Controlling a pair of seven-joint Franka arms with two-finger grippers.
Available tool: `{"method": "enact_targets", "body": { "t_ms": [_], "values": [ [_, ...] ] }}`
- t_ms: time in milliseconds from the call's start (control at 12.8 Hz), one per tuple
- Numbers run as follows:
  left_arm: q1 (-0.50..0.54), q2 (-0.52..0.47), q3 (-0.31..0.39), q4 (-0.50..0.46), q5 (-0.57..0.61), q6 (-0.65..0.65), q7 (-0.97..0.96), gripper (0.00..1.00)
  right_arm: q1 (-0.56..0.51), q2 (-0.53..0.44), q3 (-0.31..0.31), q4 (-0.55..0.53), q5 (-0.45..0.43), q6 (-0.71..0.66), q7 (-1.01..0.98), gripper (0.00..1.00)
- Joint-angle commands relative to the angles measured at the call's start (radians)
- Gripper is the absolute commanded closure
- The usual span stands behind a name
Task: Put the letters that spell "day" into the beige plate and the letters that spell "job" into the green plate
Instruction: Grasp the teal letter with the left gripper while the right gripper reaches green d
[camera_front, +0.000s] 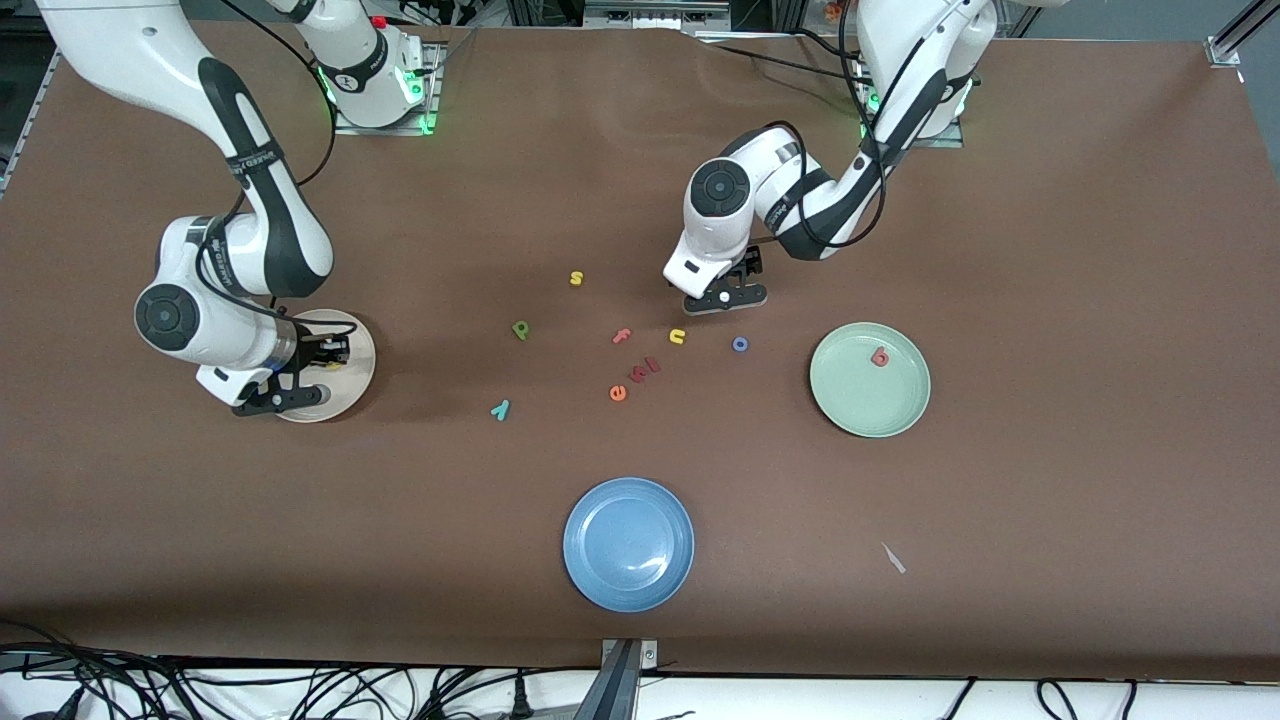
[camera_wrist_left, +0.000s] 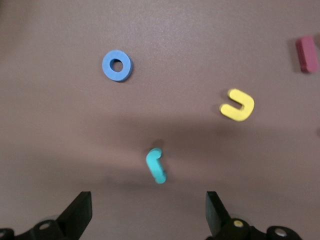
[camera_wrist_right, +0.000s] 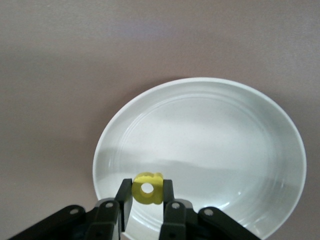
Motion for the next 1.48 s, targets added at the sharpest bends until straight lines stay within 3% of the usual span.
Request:
{"method": "enact_targets", "body": {
  "t_ms": [0, 156, 234, 390, 468, 702, 936, 1092, 1404],
  "values": [
    [-0.005, 0.035, 0.008, 0.001, 0.003, 0.064, -0.126, 0.00, -0.007, 0.019, 0.007, 0.041, 0.020, -0.023, -0.007, 0.00],
    [-0.003, 0.041, 0.008, 0.001, 0.015, 0.066, -0.126, 0.00, -0.001, 0.010, 0.014, 0.043, 0.020, -0.055, 0.002, 0.00],
    [-0.002, 0.041, 0.008, 0.000, 0.057, 0.066, -0.131, 0.09, 0.001, 0.004, 0.017, 0.043, 0.019, -0.072, -0.002, 0.00],
    [0.005, 0.043, 0.007, 0.000, 0.062, 0.067, -0.140, 0.47, 0.002, -0.007, 0.036, 0.046, 0.028, -0.101, 0.010, 0.00],
    [0.005, 0.047, 0.005, 0.000, 0.062, 0.067, -0.160, 0.58, 0.002, -0.012, 0.053, 0.045, 0.028, -0.119, 0.010, 0.00],
    [0.003, 0.061, 0.005, 0.001, 0.062, 0.081, -0.215, 0.68, 0.004, -0.021, 0.144, 0.043, 0.030, -0.175, 0.088, 0.00],
    [0.003, 0.069, 0.005, 0.001, 0.062, 0.095, -0.217, 0.69, 0.005, -0.021, 0.249, 0.038, 0.028, -0.164, 0.272, 0.00],
    [0.005, 0.069, 0.007, 0.000, 0.068, 0.095, -0.215, 1.00, 0.007, -0.022, 0.315, 0.038, 0.025, -0.161, 0.332, 0.00],
    [0.002, 0.064, 0.005, 0.001, 0.075, 0.089, -0.206, 1.00, 0.031, -0.024, 0.389, 0.017, -0.010, -0.051, 0.335, 0.00]
  ]
}}
